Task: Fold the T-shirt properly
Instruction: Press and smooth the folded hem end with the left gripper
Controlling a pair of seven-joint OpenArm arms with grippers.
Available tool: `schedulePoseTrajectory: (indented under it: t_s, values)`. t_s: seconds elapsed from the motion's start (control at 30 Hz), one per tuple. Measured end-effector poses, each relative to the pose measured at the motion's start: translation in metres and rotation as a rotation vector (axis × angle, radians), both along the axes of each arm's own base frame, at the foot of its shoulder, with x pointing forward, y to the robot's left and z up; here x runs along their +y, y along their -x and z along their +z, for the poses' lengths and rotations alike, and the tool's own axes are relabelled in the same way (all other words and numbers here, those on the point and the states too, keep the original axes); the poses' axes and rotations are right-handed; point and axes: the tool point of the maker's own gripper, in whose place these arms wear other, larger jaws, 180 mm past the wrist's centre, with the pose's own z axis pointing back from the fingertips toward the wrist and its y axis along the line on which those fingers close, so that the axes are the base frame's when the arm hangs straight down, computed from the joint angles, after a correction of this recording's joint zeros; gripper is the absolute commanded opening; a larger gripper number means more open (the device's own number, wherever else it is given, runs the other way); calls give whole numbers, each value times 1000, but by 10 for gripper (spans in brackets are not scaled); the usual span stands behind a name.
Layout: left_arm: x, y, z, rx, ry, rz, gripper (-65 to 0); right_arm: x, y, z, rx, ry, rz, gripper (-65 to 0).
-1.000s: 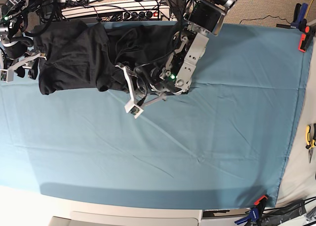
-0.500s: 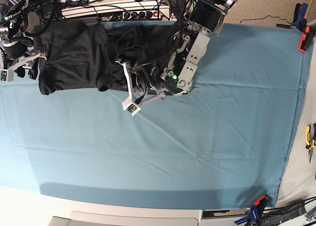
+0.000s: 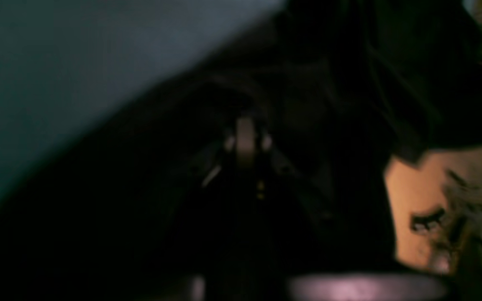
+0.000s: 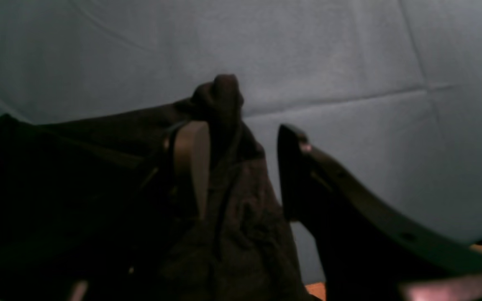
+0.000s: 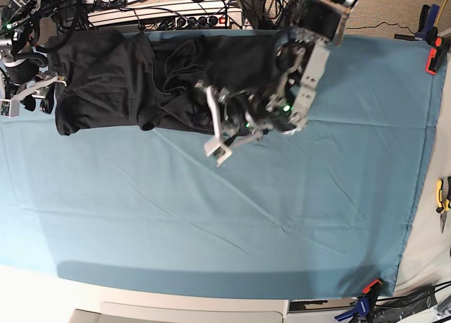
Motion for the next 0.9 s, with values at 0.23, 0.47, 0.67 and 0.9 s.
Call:
schedulePoseTrajectory:
  t_s: [0.23,0.47,0.67,0.9]
  values:
    - [-13,47,9,40,170,-138,-650,4,-3,2,-21,-23,14,-382]
    - [-20,42,23,-59,231,-184,-650,4,-3,2,-21,-23,14,-382]
    - [-37,62,6,-104,153,-317,-650,4,-3,2,-21,-23,14,-382]
    - [-49,50,8,-233,58,-412,-650,4,-3,2,-21,-23,14,-381]
